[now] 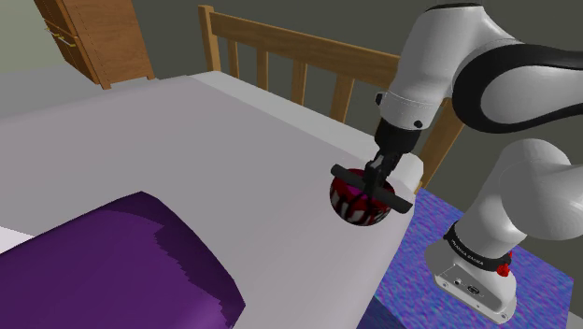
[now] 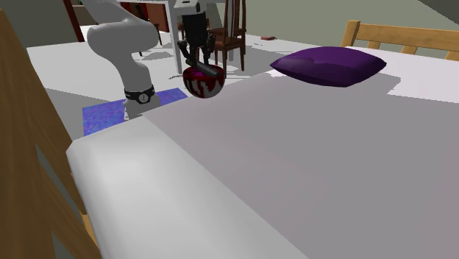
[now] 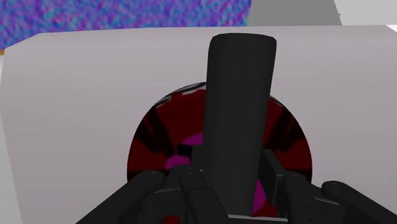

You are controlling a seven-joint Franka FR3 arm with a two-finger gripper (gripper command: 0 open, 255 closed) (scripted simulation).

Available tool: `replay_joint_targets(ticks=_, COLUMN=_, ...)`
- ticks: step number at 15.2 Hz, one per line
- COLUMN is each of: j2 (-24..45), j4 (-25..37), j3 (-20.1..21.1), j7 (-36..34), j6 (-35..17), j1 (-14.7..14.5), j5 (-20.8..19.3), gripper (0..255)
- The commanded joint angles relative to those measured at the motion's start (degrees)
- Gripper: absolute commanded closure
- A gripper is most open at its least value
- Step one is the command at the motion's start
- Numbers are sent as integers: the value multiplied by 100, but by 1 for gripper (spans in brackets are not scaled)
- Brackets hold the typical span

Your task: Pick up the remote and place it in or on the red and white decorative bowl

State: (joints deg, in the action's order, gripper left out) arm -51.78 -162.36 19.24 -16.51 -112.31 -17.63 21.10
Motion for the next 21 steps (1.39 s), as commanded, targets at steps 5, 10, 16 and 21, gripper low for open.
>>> replay_joint_targets(ticks=5, j2=0, j4=-3, j3=1, j7=1, j6=-3, j1=0, j5=1, gripper=0)
replay_joint_targets(ticks=10, j2=-69, j4=152, j3=-67, j7=-9, j6=220, j1=31, j5=-71, gripper=0)
replay_joint_targets(ticks=16, j2=-181, j4=617, j3=-245, j7=-32, j6=799, j1=112, j5=-254, gripper=0)
replay_joint_targets(ticks=21, j2=-181, j4=617, j3=-245, j7=-32, j6=798, j1=112, j5=-254, gripper=0)
